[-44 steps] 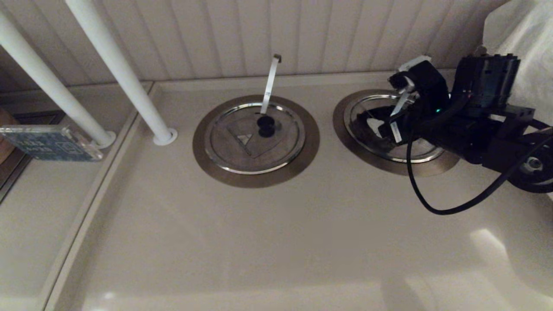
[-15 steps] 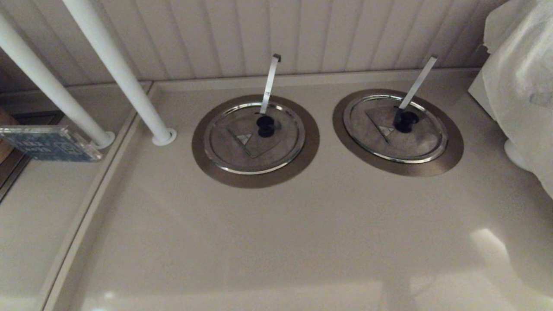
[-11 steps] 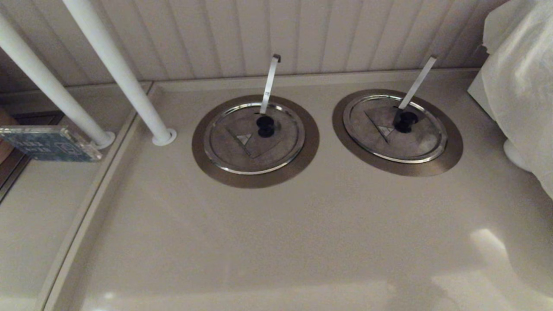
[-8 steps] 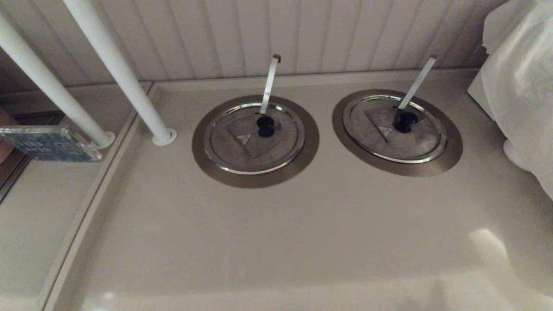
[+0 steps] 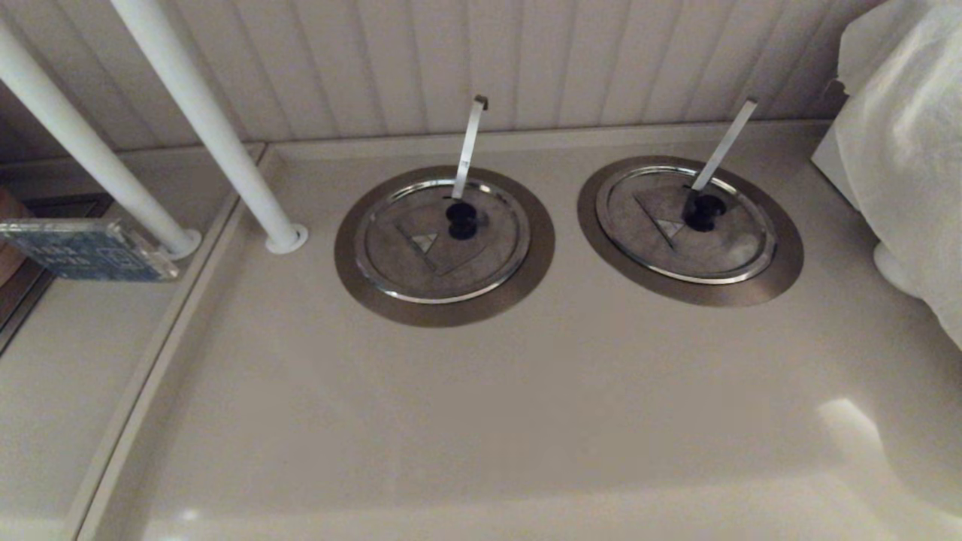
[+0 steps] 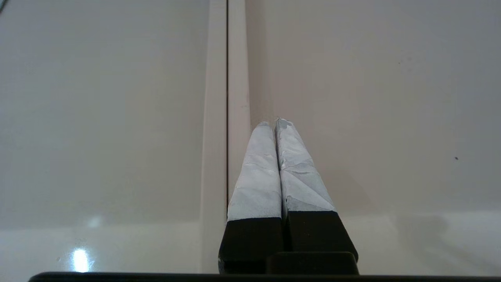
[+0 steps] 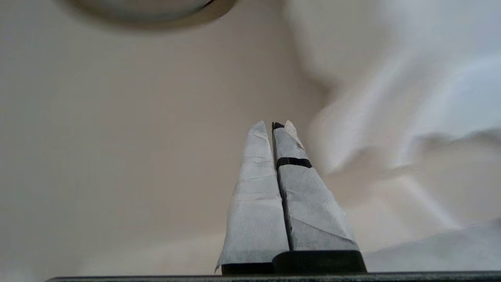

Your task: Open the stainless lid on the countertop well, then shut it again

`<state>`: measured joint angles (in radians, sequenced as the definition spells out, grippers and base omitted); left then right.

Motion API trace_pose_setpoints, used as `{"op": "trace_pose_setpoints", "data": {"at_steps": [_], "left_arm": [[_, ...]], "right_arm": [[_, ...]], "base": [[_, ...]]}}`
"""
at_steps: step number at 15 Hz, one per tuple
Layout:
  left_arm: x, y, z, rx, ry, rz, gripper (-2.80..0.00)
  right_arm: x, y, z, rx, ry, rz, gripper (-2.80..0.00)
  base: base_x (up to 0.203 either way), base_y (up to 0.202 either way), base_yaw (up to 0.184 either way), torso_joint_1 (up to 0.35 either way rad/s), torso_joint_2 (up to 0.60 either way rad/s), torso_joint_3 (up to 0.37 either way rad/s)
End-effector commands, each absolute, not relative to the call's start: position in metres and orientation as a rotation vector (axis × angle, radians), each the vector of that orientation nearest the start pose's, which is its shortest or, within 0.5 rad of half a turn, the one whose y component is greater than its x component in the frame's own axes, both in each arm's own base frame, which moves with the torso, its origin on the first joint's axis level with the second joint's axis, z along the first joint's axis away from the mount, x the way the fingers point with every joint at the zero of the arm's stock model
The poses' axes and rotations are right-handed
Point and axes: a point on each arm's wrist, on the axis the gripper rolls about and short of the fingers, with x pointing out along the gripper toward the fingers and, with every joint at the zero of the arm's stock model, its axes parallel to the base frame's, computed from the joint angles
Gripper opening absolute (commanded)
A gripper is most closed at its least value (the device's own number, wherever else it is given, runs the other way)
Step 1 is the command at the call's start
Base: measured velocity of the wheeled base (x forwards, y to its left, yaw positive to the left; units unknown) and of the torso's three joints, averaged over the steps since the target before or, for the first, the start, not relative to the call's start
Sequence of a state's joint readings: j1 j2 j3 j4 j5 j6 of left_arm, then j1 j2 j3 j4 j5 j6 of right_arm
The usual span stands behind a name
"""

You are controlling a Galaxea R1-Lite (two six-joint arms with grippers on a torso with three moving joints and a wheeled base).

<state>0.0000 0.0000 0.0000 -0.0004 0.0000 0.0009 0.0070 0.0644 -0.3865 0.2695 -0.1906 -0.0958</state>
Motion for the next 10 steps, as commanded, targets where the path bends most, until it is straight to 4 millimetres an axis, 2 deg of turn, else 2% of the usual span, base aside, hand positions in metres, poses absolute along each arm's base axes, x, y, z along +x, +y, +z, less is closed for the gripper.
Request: {"op": "trace_pose_setpoints", "data": {"at_steps": [1,4,10], "left_arm": [[-0.023,0.0,0.076,0.002,-0.002,0.0,-2.8],[-0.023,0.0,0.075,0.001,-0.001,0.0,-2.8],[-0.023,0.0,0.075,0.0,-0.002,0.0,-2.8]], "right_arm": [[-0.043,-0.002,0.116,-0.085,-0.037,-0.098,-2.8],[-0.023,-0.001,0.078,-0.14,-0.014,-0.035,-2.8],[-0.024,0.001,0.074,-0.107,0.036,0.037,-2.8]], "base": [[0.0,0.0,0.0,0.0,0.0,0.0],[0.0,0.0,0.0,0.0,0.0,0.0],[0.0,0.0,0.0,0.0,0.0,0.0]]}}
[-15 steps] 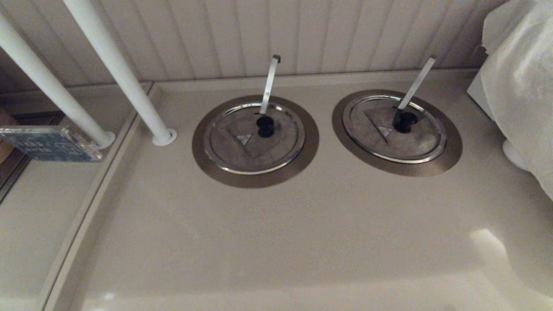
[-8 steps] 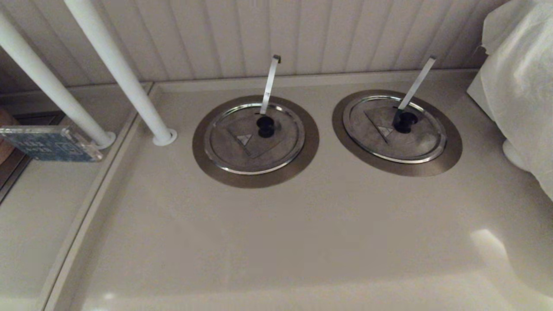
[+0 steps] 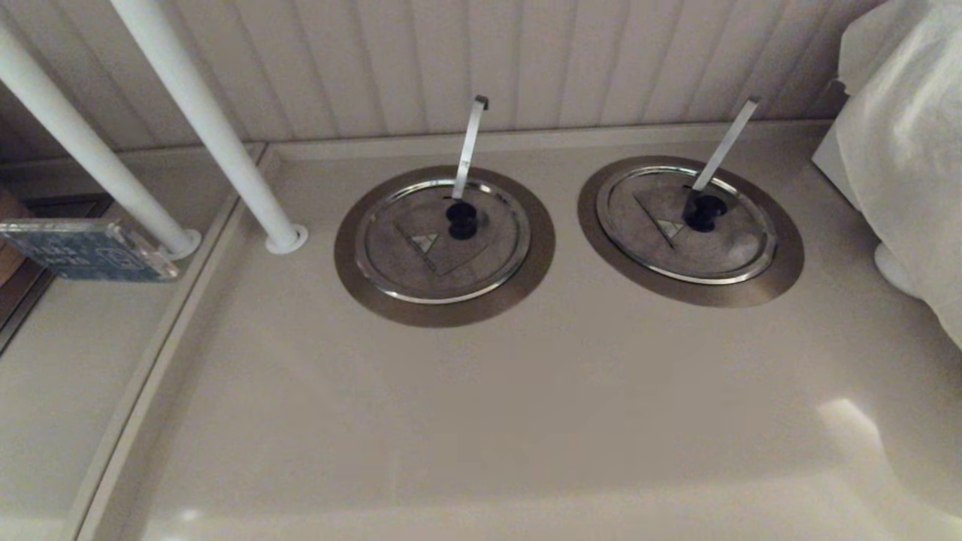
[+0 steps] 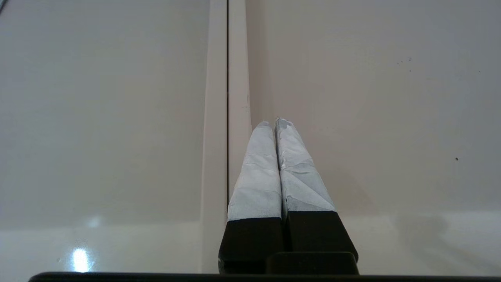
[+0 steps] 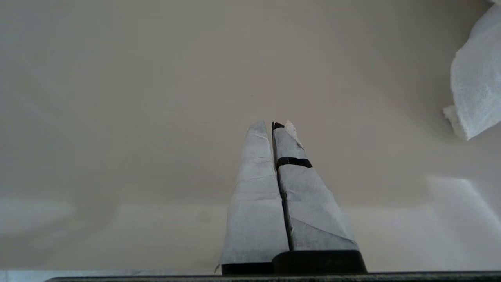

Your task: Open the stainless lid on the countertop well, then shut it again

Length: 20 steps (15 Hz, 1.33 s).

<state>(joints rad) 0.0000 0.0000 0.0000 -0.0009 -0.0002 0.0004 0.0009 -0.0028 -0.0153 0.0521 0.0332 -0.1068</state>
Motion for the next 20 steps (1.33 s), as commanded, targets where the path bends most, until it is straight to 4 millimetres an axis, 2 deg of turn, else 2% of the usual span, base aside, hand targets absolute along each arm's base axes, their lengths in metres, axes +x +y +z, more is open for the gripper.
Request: {"op": "trace_pose_setpoints", "data": {"at_steps": [1,20], "left_arm": [[-0.0229,0.0,0.0755,0.0,-0.002,0.0,-2.8],[-0.0229,0.0,0.0759,0.0,-0.003,0.0,-2.8]], "right_arm": [[-0.0238,0.0007,0.0746,-0.102,0.032,0.037,-2.8],[-0.0238,0.0006,0.0748,-0.07,0.031,0.032,-2.8]], "base": [[0.0,0.0,0.0,0.0,0.0,0.0],[0.0,0.0,0.0,0.0,0.0,0.0]]}}
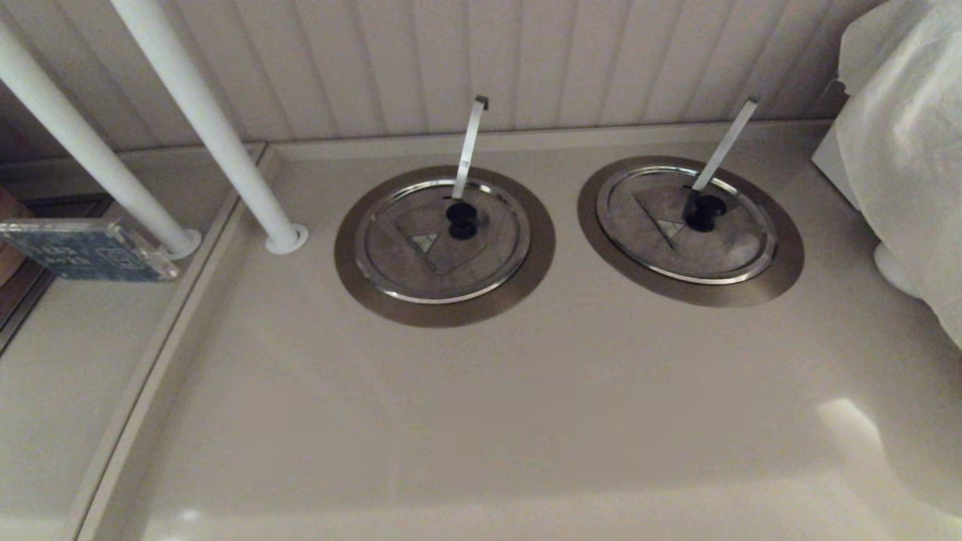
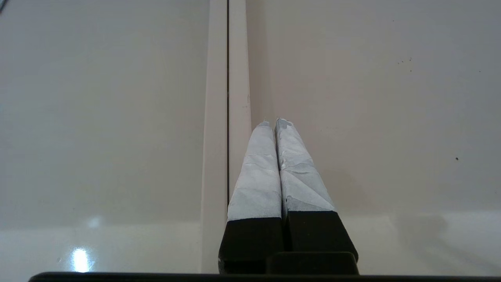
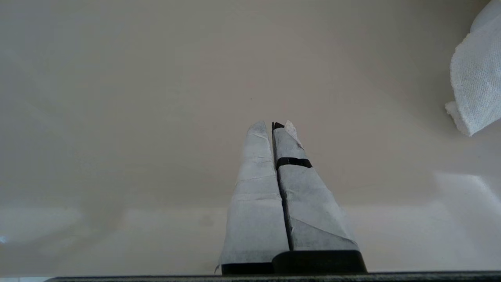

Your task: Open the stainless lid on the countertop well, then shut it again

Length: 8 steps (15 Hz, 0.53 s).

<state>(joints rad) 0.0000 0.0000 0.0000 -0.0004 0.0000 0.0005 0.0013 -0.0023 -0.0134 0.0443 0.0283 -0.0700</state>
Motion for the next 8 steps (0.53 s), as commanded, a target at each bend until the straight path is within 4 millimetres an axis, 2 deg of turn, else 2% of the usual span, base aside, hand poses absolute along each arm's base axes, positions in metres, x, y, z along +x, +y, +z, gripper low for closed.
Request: {"op": "trace_pose_setpoints", "data": {"at_steps": [1,8], "left_arm": [[-0.0229,0.0,0.0756,0.002,-0.003,0.0,-2.8],[-0.0228,0.0,0.0756,0.002,-0.001,0.0,-2.8]], "right_arm": [[-0.0238,0.0006,0.0748,-0.07,0.031,0.032,-2.8],[-0.0238,0.0006,0.0748,-0.07,0.031,0.032,-2.8]], "base": [[0.0,0.0,0.0,0.0,0.0,0.0],[0.0,0.0,0.0,0.0,0.0,0.0]]}}
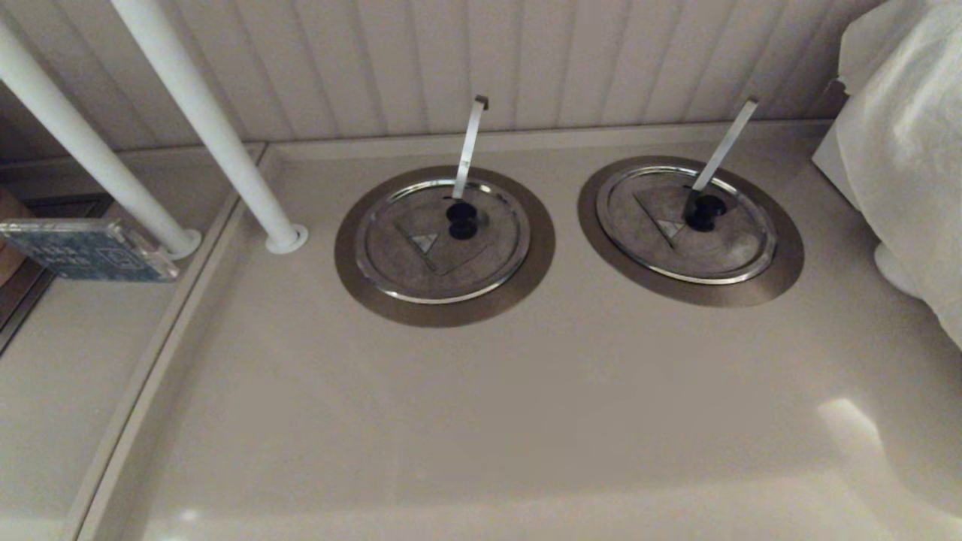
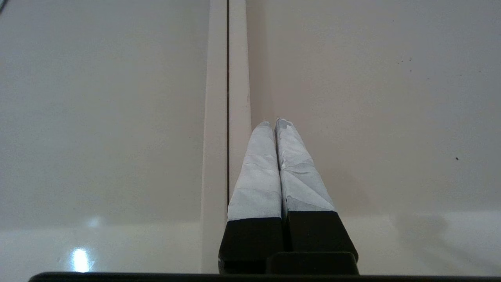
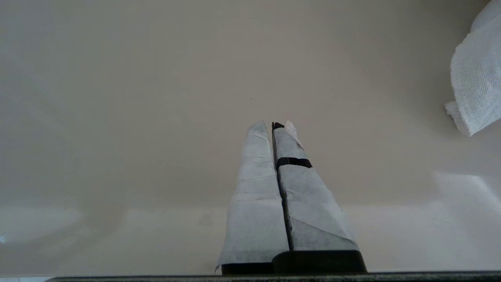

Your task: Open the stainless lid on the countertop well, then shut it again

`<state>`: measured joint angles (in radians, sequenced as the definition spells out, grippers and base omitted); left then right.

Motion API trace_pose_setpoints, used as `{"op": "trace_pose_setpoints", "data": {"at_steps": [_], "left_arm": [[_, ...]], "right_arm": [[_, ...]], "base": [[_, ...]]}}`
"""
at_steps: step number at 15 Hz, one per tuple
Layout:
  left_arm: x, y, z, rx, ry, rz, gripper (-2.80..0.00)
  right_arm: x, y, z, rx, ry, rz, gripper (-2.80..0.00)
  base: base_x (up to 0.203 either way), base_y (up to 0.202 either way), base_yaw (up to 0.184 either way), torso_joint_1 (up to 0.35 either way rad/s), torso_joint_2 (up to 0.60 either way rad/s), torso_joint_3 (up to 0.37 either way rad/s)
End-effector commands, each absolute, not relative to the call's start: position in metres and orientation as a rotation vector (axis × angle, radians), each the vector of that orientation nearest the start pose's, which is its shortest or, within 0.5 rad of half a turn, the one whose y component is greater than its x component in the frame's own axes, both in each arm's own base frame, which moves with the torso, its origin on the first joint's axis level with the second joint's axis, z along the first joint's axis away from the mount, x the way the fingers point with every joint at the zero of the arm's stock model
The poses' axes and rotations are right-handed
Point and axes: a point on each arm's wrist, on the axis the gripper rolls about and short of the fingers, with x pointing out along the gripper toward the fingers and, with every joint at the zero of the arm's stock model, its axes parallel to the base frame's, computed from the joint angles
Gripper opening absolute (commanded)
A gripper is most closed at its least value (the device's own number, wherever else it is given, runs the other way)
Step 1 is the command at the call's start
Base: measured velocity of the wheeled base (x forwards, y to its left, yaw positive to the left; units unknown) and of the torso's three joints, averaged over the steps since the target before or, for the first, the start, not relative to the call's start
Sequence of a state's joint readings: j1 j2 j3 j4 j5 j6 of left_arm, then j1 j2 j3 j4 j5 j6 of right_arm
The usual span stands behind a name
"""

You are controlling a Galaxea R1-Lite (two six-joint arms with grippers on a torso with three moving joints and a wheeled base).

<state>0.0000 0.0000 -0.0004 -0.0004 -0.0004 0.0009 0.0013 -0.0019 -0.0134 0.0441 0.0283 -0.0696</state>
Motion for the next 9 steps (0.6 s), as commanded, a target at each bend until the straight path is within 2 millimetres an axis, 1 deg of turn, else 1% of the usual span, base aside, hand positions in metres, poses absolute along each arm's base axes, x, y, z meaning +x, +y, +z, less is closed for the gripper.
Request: {"op": "trace_pose_setpoints", "data": {"at_steps": [1,9], "left_arm": [[-0.0228,0.0,0.0755,0.002,0.0,0.0,-2.8],[-0.0228,0.0,0.0755,0.0,0.0,0.0,-2.8]], "right_arm": [[-0.0238,0.0006,0.0748,-0.07,0.031,0.032,-2.8],[-0.0237,0.0006,0.0746,-0.07,0.031,0.032,-2.8]], "base": [[0.0,0.0,0.0,0.0,0.0,0.0],[0.0,0.0,0.0,0.0,0.0,0.0]]}}
